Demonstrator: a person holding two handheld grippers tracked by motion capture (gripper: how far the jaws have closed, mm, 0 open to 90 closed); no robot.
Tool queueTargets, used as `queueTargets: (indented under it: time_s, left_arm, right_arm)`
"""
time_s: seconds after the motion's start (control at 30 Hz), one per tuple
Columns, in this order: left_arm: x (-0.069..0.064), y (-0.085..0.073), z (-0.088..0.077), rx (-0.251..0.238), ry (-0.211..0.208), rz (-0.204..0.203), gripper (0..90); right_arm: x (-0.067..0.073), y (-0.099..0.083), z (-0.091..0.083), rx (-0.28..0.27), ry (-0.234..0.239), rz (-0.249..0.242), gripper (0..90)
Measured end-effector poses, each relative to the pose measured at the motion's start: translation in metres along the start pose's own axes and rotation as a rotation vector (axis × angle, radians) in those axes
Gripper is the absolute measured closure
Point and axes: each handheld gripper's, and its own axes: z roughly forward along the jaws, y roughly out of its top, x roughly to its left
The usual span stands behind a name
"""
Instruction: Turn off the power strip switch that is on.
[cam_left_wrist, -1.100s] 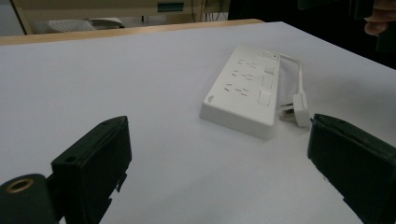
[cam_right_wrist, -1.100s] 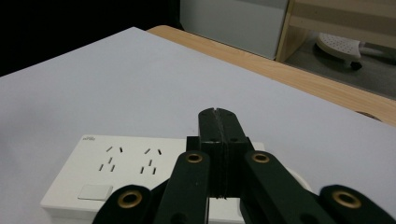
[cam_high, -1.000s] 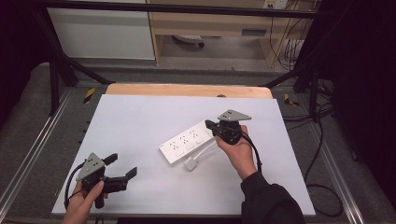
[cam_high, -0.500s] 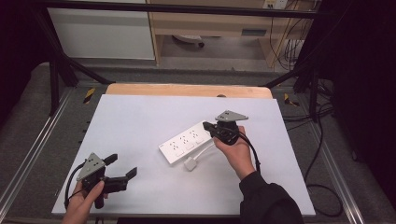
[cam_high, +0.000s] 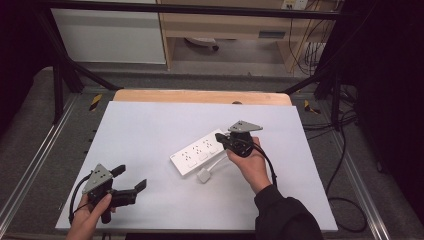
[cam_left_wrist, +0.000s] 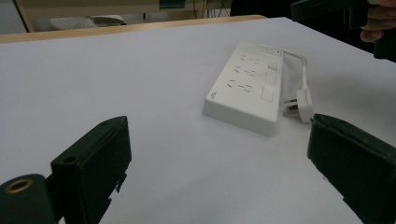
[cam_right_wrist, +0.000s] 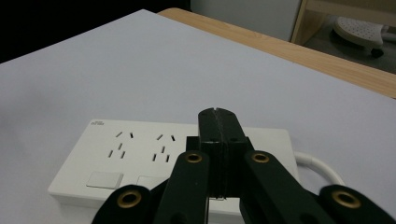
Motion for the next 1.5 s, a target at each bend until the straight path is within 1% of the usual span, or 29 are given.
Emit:
queueTargets:
  time_s: [0.33, 0.6, 0.67, 0.87, 1.03, 1.17, 1.33, 1.5]
  left_arm:
    - [0.0, 0.0, 0.0, -0.001, 0.001, 0.001, 6.2]
    - [0.0, 0.0, 0.0, 0.002, 0.001, 0.0, 6.2]
    - [0.0, 0.0, 0.0, 0.0, 0.001, -0.001, 6.2]
    - [0.0, 0.0, 0.0, 0.0, 0.002, -0.001, 6.2]
    - [0.0, 0.0, 0.0, -0.001, 0.003, 0.001, 6.2]
    - [0.0, 0.0, 0.0, 0.0, 0.001, 0.0, 6.2]
    - [0.0, 0.0, 0.0, 0.001, 0.001, 0.002, 6.2]
    - [0.0, 0.0, 0.0, 0.003, -0.001, 0.003, 6.3]
  right_arm:
    - [0.002, -0.006, 0.006, 0.022, 0.006, -0.01, 90.0]
    - [0.004, -0.017, 0.013, 0.048, 0.009, -0.011, 90.0]
    - [0.006, -0.02, 0.015, 0.059, 0.01, -0.014, 90.0]
    - [0.011, -0.023, 0.021, 0.068, 0.025, -0.024, 90.0]
    - [0.013, -0.026, 0.026, 0.079, 0.03, -0.017, 90.0]
    - [0.014, -0.029, 0.029, 0.083, 0.029, 0.0, 90.0]
    - [0.014, -0.031, 0.033, 0.09, 0.028, 0.002, 90.0]
    - [0.013, -0.036, 0.035, 0.107, 0.026, -0.007, 90.0]
